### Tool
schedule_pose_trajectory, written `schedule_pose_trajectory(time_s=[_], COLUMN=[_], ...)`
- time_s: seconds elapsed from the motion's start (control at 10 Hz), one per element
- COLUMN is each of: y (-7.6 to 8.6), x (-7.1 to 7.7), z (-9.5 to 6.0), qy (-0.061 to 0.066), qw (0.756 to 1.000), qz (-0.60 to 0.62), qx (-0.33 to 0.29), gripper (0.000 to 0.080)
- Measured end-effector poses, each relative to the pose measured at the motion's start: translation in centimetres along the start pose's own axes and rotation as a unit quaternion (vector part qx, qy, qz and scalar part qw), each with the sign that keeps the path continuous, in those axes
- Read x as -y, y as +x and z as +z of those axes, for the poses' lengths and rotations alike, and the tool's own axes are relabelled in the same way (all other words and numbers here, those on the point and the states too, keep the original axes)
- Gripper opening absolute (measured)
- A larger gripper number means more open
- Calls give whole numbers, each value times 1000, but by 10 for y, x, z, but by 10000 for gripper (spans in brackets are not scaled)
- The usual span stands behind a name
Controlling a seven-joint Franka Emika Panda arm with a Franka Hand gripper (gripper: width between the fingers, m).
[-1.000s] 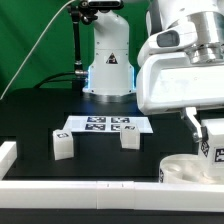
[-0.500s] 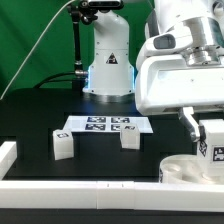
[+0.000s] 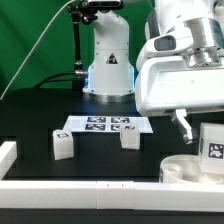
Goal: Assemble stool
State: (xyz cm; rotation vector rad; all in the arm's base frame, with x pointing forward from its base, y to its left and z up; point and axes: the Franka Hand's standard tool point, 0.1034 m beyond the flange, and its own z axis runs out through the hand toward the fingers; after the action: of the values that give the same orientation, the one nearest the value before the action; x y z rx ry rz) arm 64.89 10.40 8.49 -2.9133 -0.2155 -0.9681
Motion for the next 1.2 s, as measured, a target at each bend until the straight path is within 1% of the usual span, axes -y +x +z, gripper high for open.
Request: schedule_pose_trajectory(time_s=[0.1,0.2,0.3,0.5,0.6,0.7,1.2], y=[5,9,11,21,28,36,32], x=[1,-1,-3,-9,-13,-12,-13], z=[-4,-7,-9,-18,-21,-24,-24], qy=[3,2,3,7,11,12,13], qw=[1000,1000,1000,999,999,999,998], qz=[0,1,3,15,25,24,36], qx=[6,4,10,33,46,45,55], gripper=[618,640,640,648,649,649,649])
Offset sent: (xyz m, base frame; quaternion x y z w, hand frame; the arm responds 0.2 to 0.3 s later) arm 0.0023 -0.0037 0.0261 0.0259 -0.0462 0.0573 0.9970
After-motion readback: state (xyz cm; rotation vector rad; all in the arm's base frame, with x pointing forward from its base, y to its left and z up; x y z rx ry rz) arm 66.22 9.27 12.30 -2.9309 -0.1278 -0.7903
